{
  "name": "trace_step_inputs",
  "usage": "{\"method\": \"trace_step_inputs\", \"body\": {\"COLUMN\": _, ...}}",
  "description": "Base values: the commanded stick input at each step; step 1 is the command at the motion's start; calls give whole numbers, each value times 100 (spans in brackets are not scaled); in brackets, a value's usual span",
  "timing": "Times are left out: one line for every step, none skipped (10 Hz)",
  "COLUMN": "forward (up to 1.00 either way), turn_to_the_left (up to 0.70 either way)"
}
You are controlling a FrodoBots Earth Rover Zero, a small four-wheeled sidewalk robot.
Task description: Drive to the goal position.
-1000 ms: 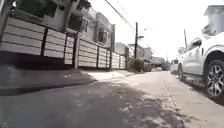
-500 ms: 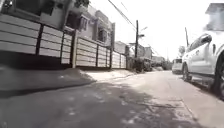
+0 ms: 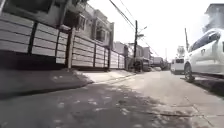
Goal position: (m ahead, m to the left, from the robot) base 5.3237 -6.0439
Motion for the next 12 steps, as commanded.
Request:
{"method": "trace_step_inputs", "body": {"forward": 70, "turn_to_the_left": -32}}
{"method": "trace_step_inputs", "body": {"forward": 70, "turn_to_the_left": -35}}
{"method": "trace_step_inputs", "body": {"forward": 70, "turn_to_the_left": -35}}
{"method": "trace_step_inputs", "body": {"forward": 70, "turn_to_the_left": -35}}
{"method": "trace_step_inputs", "body": {"forward": 70, "turn_to_the_left": -35}}
{"method": "trace_step_inputs", "body": {"forward": 70, "turn_to_the_left": -27}}
{"method": "trace_step_inputs", "body": {"forward": 70, "turn_to_the_left": -13}}
{"method": "trace_step_inputs", "body": {"forward": 70, "turn_to_the_left": -2}}
{"method": "trace_step_inputs", "body": {"forward": 70, "turn_to_the_left": 0}}
{"method": "trace_step_inputs", "body": {"forward": 70, "turn_to_the_left": 0}}
{"method": "trace_step_inputs", "body": {"forward": 70, "turn_to_the_left": 0}}
{"method": "trace_step_inputs", "body": {"forward": 70, "turn_to_the_left": -11}}
